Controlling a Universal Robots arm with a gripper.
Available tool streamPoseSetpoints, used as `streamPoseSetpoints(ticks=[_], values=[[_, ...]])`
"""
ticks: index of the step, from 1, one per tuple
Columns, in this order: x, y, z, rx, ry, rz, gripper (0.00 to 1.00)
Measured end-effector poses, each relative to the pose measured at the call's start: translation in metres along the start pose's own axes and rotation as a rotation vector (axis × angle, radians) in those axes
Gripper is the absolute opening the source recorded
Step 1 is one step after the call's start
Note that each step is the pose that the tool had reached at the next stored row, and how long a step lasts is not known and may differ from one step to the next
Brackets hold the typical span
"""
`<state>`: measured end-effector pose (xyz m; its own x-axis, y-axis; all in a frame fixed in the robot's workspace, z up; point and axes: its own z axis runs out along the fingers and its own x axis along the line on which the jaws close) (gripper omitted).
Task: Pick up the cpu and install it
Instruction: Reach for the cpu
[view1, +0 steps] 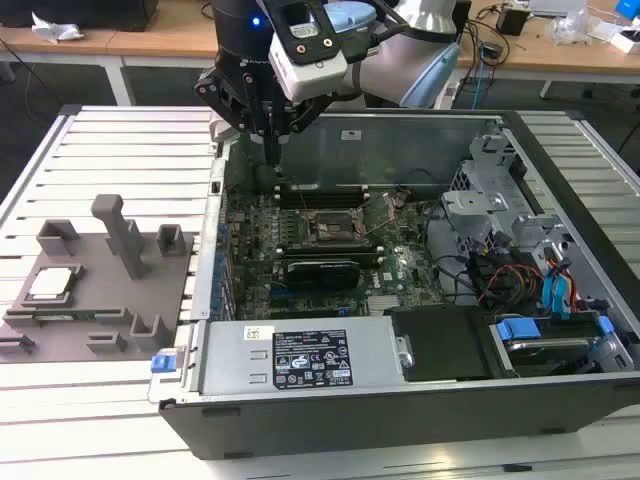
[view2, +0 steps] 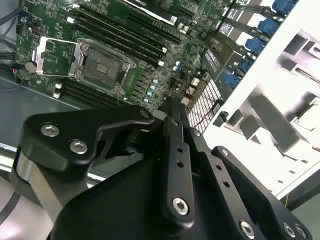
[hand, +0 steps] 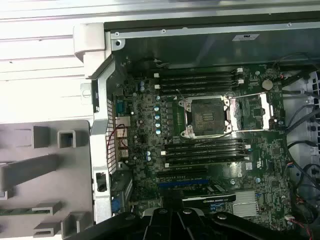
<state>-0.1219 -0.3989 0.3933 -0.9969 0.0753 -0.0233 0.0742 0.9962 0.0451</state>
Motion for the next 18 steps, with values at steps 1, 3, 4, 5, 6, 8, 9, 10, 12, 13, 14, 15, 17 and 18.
streamPoseSetpoints(ticks=[1,3,4,5,6,8,9,10,12,13,14,15,17,18], values=[[0.0,0.0,0.0,0.0,0.0,0.0,0.11],[0.0,0.0,0.0,0.0,0.0,0.0,0.11],[0.0,0.0,0.0,0.0,0.0,0.0,0.11],[0.0,0.0,0.0,0.0,0.0,0.0,0.11],[0.0,0.0,0.0,0.0,0.0,0.0,0.11],[0.0,0.0,0.0,0.0,0.0,0.0,0.11],[0.0,0.0,0.0,0.0,0.0,0.0,0.11],[0.0001,0.0,0.0,0.0,0.0,0.0,0.11],[0.0034,-0.0002,-0.0001,0.0,0.0,0.0,0.11],[0.0045,-0.0003,-0.0002,0.0001,0.0,0.0,0.11],[0.0056,-0.0004,-0.0002,0.0,0.0,0.0,0.11],[0.0077,-0.0005,-0.0002,-0.0001,0.0,0.0,0.11],[0.0108,-0.0008,-0.0003,0.0001,0.0,0.0,0.11],[0.0122,-0.0009,-0.0003,0.0,0.0,0.0,0.11]])
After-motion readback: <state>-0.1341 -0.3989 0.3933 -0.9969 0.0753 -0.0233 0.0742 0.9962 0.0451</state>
